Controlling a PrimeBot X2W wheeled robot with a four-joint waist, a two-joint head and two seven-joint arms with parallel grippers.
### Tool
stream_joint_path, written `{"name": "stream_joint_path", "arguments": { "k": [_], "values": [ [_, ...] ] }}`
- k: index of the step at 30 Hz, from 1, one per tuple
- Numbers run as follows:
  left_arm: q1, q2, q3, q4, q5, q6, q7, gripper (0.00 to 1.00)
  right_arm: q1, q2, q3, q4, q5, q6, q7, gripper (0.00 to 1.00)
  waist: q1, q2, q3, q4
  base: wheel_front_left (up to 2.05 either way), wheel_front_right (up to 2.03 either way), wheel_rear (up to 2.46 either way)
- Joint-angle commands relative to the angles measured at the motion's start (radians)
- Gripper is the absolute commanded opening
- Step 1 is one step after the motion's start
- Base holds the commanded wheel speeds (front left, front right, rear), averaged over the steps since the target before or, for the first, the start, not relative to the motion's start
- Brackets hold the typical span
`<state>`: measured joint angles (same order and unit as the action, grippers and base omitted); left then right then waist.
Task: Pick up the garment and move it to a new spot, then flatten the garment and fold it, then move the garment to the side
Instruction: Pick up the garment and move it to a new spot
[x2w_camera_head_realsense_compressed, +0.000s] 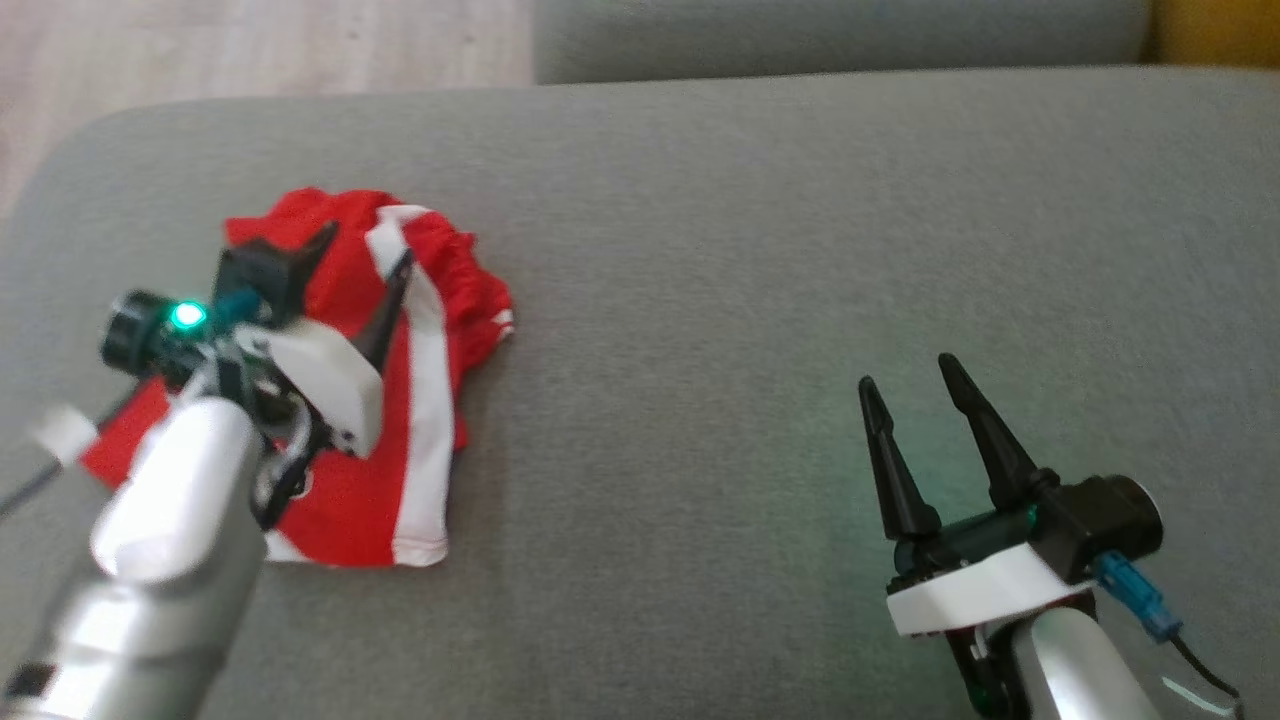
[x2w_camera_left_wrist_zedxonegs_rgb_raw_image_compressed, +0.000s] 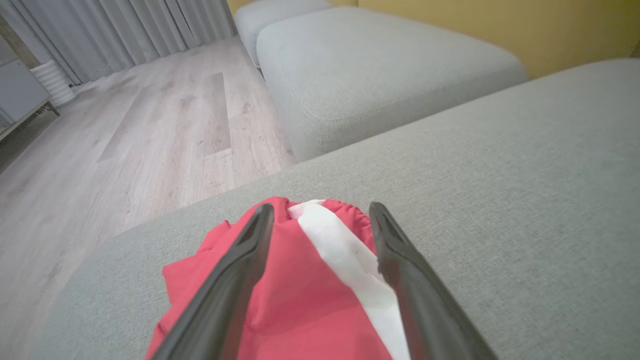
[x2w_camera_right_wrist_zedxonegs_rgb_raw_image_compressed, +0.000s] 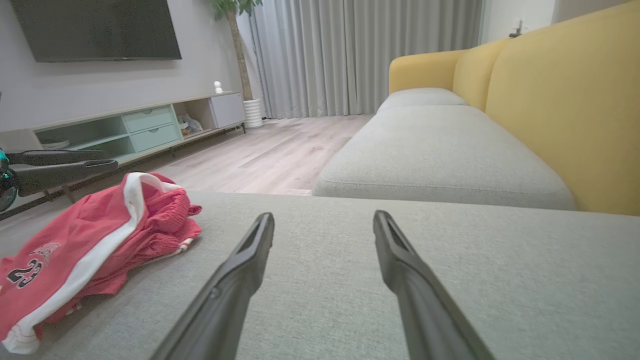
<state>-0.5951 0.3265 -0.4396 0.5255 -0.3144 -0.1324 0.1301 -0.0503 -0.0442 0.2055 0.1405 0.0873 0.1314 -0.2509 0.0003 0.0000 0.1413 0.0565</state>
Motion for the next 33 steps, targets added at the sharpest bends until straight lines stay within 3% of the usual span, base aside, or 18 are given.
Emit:
{"name": "stream_joint_path", "arguments": {
  "k": [1, 6, 13, 14, 15, 21, 24, 33],
  "values": [
    [-0.068, 0.055, 0.018, -0.012, -0.013, 0.002, 0.015, 1.0, -0.039, -0.006, 0.02, -0.033, 0.006, -0.001, -0.011, 1.0, -0.0003, 0.0, 0.029, -0.038, 0.0, 0.0, 0.0],
    [-0.126, 0.101, -0.031, 0.064, -0.066, 0.002, 0.071, 1.0, -0.05, -0.006, 0.02, -0.032, 0.019, -0.001, -0.011, 1.0, -0.0003, 0.0, 0.039, -0.075, 0.0, 0.0, 0.0],
    [-0.154, 0.104, -0.054, 0.156, -0.109, 0.002, 0.106, 1.0, -0.057, -0.006, 0.022, -0.03, 0.026, -0.001, -0.011, 1.0, -0.0003, 0.0, 0.042, -0.098, 0.0, 0.0, 0.0],
    [-0.158, 0.106, -0.057, 0.162, -0.109, 0.002, 0.097, 0.85, -0.057, -0.006, 0.021, -0.03, 0.027, -0.001, -0.011, 1.0, -0.0003, 0.0, 0.041, -0.099, 0.0, 0.0, 0.0],
    [-0.162, 0.107, -0.057, 0.164, -0.106, 0.002, 0.078, 0.0, -0.057, -0.006, 0.02, -0.029, 0.028, -0.001, -0.011, 1.0, -0.0003, 0.0, 0.04, -0.1, 0.0, 0.0, 0.0],
    [-0.192, 0.096, -0.047, 0.129, -0.099, 0.005, -0.065, 0.0, -0.047, -0.006, 0.018, -0.019, 0.03, -0.001, -0.011, 1.0, -0.0003, 0.0, 0.007, -0.096, 0.0, 0.0, 0.0],
    [-0.197, 0.099, -0.043, 0.042, -0.115, 0.004, -0.116, 0.0, -0.031, -0.006, 0.015, -0.007, 0.037, -0.001, -0.011, 1.0, -0.0003, 0.0, -0.038, -0.095, 0.0, 0.0, 0.0],
    [-0.19, 0.099, -0.022, -0.244, -0.151, 0.027, -0.102, 0.0, -0.006, -0.006, -0.009, 0.01, 0.037, -0.001, -0.011, 1.0, -0.0003, 0.0, -0.113, -0.098, 0.0, 0.0, 0.0]
  ]
}}
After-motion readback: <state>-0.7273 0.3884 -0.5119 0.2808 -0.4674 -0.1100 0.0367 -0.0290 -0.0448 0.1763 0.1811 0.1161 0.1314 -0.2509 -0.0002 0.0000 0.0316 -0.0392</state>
